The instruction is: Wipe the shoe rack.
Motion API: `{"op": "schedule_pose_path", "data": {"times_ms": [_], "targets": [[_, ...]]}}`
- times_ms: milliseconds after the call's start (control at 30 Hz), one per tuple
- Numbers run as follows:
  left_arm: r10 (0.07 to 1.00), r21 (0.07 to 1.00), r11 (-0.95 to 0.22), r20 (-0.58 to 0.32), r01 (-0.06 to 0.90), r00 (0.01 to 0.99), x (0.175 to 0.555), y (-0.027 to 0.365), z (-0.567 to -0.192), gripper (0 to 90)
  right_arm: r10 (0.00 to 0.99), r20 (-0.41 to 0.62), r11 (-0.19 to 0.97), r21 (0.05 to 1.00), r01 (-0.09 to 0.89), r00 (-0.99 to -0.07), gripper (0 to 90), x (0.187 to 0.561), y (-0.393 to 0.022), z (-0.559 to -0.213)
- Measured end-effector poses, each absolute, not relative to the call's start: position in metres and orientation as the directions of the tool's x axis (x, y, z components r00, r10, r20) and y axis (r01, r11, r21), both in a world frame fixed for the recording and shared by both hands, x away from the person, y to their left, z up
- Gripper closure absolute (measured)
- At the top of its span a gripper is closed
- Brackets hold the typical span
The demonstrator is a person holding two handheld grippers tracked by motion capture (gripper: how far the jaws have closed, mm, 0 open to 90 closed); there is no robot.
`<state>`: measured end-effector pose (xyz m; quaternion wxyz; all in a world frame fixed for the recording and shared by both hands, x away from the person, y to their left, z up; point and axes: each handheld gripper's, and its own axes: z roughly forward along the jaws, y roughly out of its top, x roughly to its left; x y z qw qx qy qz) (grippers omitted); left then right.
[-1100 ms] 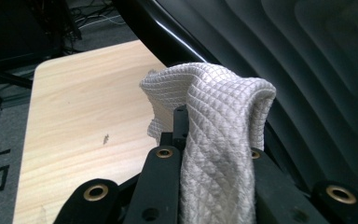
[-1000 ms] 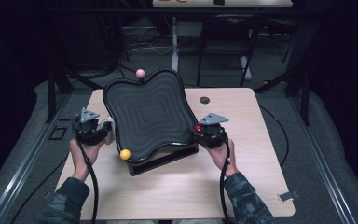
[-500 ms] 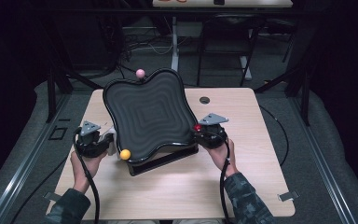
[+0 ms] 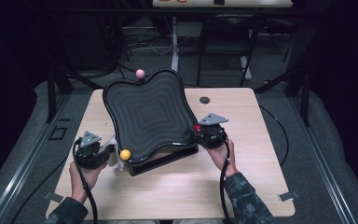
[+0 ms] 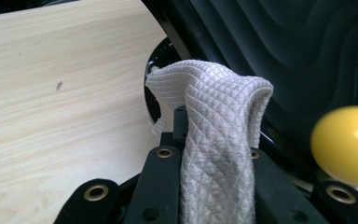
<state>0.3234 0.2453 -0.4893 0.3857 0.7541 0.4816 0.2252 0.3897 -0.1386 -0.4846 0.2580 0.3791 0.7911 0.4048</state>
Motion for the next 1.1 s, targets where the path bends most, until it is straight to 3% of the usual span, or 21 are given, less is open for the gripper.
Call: {"op": "schedule_pose_path", "data": {"times_ms": [667,1100], "targets": [[0.875,0.769,-0.273,-0.051,0.579,0.481,0.299,0.237,-0.502,84.8,0.809,-0.107,0.386,0.838,0.385,-0.578,60.2,0.389,-0.138,-0.485],[0.885,0.773,-0.261,-0.048,0.578,0.464,0.311,0.242,-0.501,84.7,0.808,-0.115,0.392,0.837,0.382,-0.577,60.3,0.389,-0.138,-0.486]]}}
